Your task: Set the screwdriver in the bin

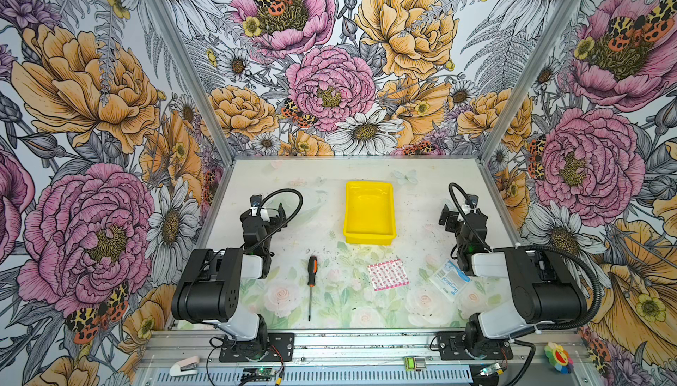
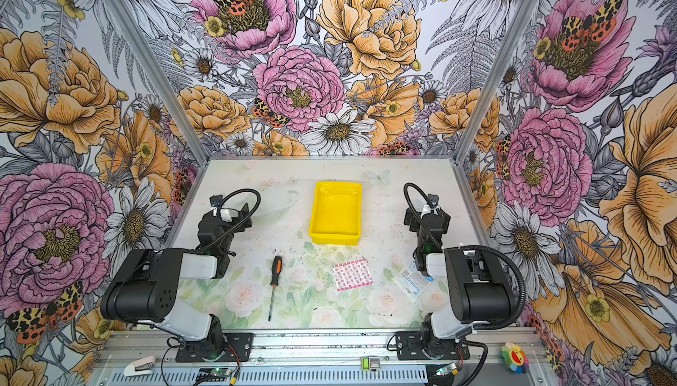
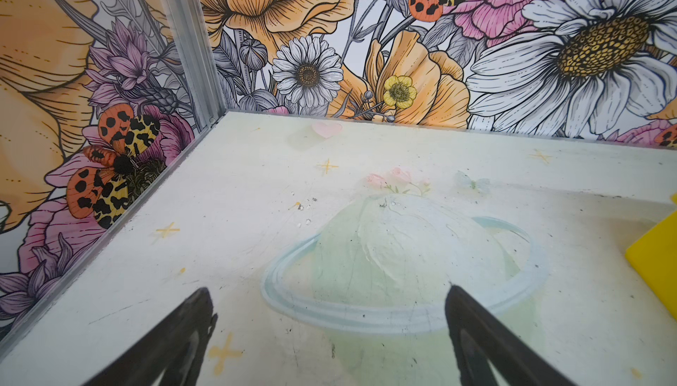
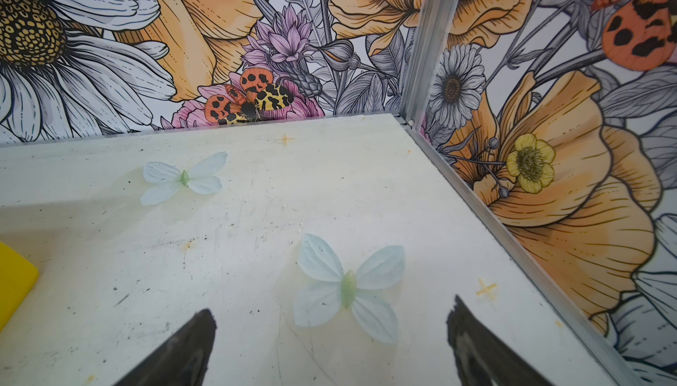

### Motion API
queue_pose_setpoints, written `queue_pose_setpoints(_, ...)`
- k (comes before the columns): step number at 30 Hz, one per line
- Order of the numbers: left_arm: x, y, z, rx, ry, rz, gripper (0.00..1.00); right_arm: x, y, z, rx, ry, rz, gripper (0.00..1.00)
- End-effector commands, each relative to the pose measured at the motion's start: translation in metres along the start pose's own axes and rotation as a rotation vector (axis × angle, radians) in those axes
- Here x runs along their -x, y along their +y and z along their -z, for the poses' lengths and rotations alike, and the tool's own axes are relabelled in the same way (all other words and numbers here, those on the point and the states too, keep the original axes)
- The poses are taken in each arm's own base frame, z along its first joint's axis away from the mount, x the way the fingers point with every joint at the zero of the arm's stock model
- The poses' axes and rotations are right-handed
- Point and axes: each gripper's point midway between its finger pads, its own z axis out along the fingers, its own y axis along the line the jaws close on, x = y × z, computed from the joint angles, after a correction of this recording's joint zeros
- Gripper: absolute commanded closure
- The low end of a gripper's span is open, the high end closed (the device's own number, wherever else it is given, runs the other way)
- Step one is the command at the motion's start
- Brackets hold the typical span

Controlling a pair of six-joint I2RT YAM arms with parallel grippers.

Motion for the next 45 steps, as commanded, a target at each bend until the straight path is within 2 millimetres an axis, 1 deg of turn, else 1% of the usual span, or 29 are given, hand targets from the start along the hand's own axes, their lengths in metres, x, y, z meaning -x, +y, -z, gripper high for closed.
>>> queue_pose_setpoints(1,0.004,-0.003,-0.002,-0.015,-0.007,-0.007,0.01,0.005,0.001,0.0,-0.005,-0.022,0.0,0.01)
queue_pose_setpoints(5,0.004,-0.003,-0.002,-0.012,-0.008,-0.004,0.01,0.005,0.001,0.001,-0.004,-0.026,0.001,0.01)
queue_pose_setpoints(7,0.006,-0.002,-0.002,-0.007,-0.004,-0.004,0.01,0.011,-0.004,0.003,-0.038,-0.027,-0.005,0.01)
queue_pose_setpoints(11,0.012,-0.004,-0.003,-0.015,0.014,-0.007,0.01,0.023,-0.008,0.007,-0.065,0.012,-0.005,0.0)
queue_pose_setpoints(14,0.02,-0.001,0.0,0.0,0.028,-0.003,0.01,0.029,-0.005,0.016,-0.045,0.025,-0.017,0.01)
queue_pose_setpoints(16,0.025,0.0,0.002,0.013,0.062,0.006,0.01,0.033,-0.007,0.023,-0.058,0.05,-0.061,0.0)
queue_pose_setpoints(18,0.028,-0.003,0.005,-0.007,0.102,0.006,0.01,0.037,-0.009,0.027,-0.075,0.096,-0.116,0.0)
queue_pose_setpoints(21,0.035,-0.006,0.014,-0.018,0.142,0.043,0.01,0.038,0.0,0.034,-0.073,0.202,-0.114,0.01)
queue_pose_setpoints(23,0.037,0.005,0.02,0.057,0.177,0.143,0.01,0.037,0.009,0.038,-0.066,0.271,-0.102,0.0)
queue_pose_setpoints(25,0.035,0.012,0.025,0.127,0.242,0.2,0.01,0.044,0.021,0.043,-0.039,0.294,-0.087,0.01)
queue_pose_setpoints(28,0.029,0.007,0.029,0.147,0.346,0.25,0.01,0.057,0.047,0.054,0.034,0.282,-0.09,0.01)
queue_pose_setpoints(30,0.029,0.002,0.033,0.143,0.4,0.291,0.01,0.066,0.067,0.061,0.11,0.283,-0.087,0.01)
queue_pose_setpoints(33,0.029,-0.015,0.041,0.102,0.494,0.338,0.01,0.073,0.1,0.071,0.229,0.302,-0.054,0.01)
queue_pose_setpoints(36,0.026,-0.036,0.051,0.054,0.582,0.328,0.01,0.075,0.137,0.083,0.354,0.312,0.011,0.01)
queue_pose_setpoints(38,0.025,-0.045,0.06,0.051,0.624,0.321,0.01,0.076,0.16,0.092,0.44,0.322,0.055,0.01)
queue_pose_setpoints(41,0.025,-0.063,0.074,0.014,0.684,0.325,0.01,0.081,0.192,0.112,0.573,0.327,0.116,0.01)
queue_pose_setpoints(44,0.017,-0.08,0.093,-0.023,0.76,0.325,0.01,0.081,0.218,0.138,0.706,0.309,0.182,0.01)
queue_pose_setpoints(45,0.014,-0.085,0.099,-0.034,0.786,0.331,0.01,0.079,0.228,0.149,0.774,0.308,0.205,0.0)
